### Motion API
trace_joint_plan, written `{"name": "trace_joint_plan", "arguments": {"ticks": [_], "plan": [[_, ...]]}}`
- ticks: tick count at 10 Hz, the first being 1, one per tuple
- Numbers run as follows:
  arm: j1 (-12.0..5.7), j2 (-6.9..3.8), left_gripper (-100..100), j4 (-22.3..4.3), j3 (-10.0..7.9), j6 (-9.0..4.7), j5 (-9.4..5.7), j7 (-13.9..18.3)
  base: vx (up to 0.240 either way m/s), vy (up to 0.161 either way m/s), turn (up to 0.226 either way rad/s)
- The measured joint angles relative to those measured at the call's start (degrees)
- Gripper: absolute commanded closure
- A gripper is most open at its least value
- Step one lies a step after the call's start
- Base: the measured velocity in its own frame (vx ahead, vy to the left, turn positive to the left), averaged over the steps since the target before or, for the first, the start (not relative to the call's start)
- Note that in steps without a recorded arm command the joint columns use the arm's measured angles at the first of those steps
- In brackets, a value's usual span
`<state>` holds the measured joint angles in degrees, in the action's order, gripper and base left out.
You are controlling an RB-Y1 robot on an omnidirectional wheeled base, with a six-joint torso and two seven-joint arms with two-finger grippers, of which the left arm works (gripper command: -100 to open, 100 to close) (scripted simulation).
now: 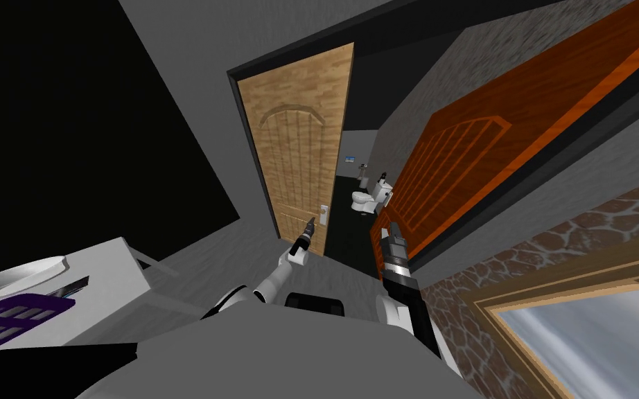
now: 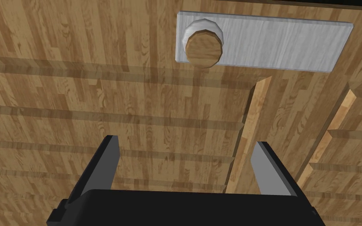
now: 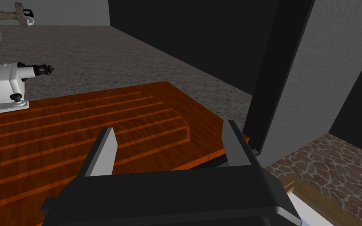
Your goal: Push the door open
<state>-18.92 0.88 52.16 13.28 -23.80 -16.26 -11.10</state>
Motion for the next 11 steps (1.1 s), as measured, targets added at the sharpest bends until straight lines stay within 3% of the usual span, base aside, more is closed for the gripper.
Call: {"name": "trace_joint_plan", "arguments": {"ticks": [2, 5, 6, 8, 11], "plan": [[-1.40, 0.82, -100, -2.6, 0.40, 0.03, -0.35, -0.4, 0.098, 0.008, -0.033], [-2.39, 1.23, -100, -4.2, 0.78, 0.50, -0.68, -0.5, 0.063, 0.003, -0.019], [-2.85, 0.14, -100, -5.1, 0.80, 0.09, -0.72, -0.2, 0.167, -0.044, -0.021], [-2.25, -1.65, -100, -4.2, 0.63, 0.51, -0.67, -0.3, 0.189, -0.039, -0.017], [-2.65, -2.04, -100, -4.9, 0.11, 0.20, -0.65, -0.4, 0.195, -0.071, -0.024]]}}
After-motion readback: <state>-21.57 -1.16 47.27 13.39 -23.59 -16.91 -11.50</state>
